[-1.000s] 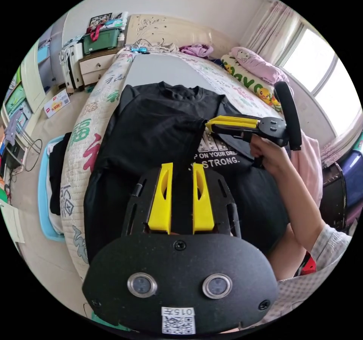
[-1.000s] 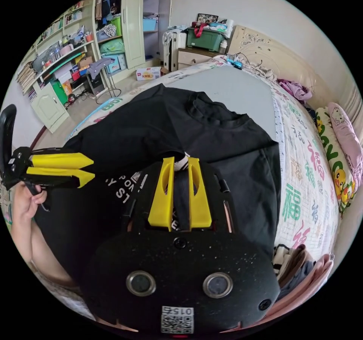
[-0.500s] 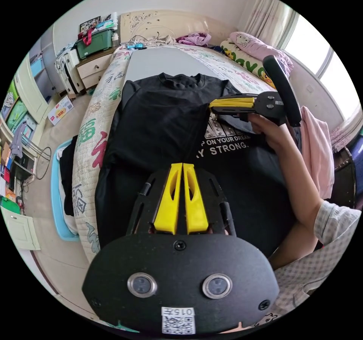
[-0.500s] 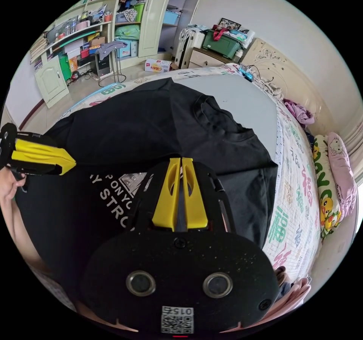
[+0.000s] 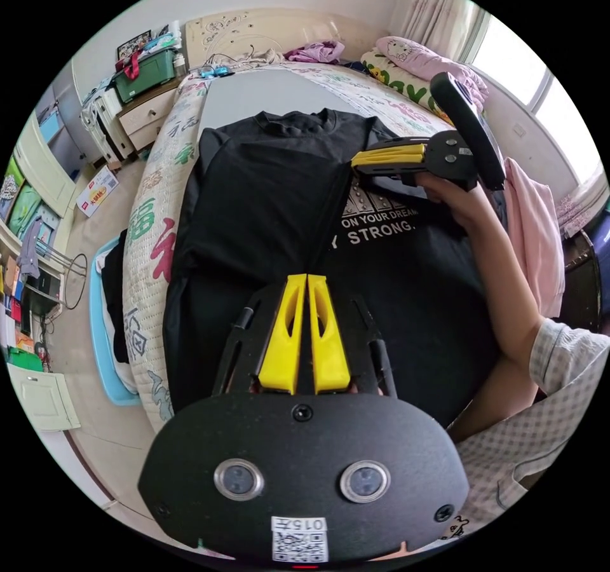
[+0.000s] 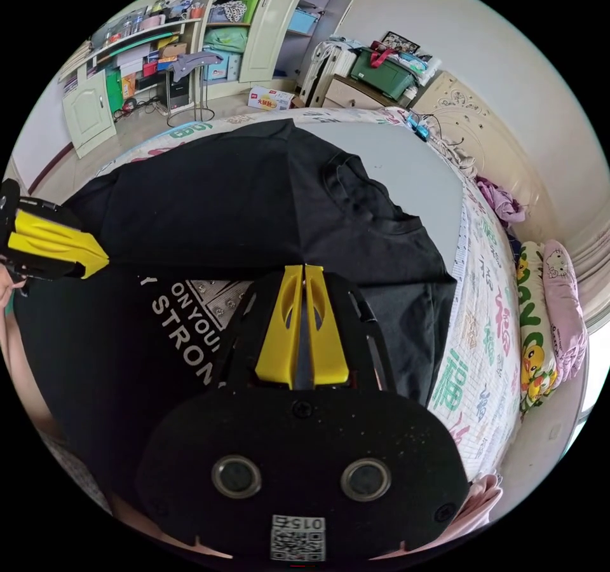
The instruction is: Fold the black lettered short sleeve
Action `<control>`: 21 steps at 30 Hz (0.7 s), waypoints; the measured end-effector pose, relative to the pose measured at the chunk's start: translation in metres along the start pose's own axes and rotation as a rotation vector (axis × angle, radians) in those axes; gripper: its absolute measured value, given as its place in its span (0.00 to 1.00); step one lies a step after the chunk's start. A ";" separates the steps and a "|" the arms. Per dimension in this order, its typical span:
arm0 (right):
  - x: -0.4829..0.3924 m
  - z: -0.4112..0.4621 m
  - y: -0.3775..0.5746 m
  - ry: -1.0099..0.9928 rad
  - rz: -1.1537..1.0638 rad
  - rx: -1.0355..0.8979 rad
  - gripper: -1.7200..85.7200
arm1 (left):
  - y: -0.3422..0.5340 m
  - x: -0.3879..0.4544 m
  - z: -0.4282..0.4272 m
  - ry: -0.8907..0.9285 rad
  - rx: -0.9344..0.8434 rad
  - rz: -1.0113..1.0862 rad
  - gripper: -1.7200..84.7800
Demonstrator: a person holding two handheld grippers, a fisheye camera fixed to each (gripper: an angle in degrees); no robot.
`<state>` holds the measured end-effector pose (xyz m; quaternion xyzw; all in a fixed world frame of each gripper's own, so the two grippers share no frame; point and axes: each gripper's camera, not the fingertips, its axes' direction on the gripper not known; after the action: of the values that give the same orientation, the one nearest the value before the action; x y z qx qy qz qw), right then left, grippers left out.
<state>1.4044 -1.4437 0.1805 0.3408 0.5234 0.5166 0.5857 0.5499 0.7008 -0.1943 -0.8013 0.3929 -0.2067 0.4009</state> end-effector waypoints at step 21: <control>0.222 -0.100 -0.024 0.066 0.443 0.224 0.06 | -0.092 -0.159 -0.071 0.079 0.312 -0.149 0.13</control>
<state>1.2962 -1.2501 0.0781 0.4929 0.5090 0.5819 0.3993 0.4509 0.8273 -0.0807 -0.7476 0.3110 -0.3259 0.4880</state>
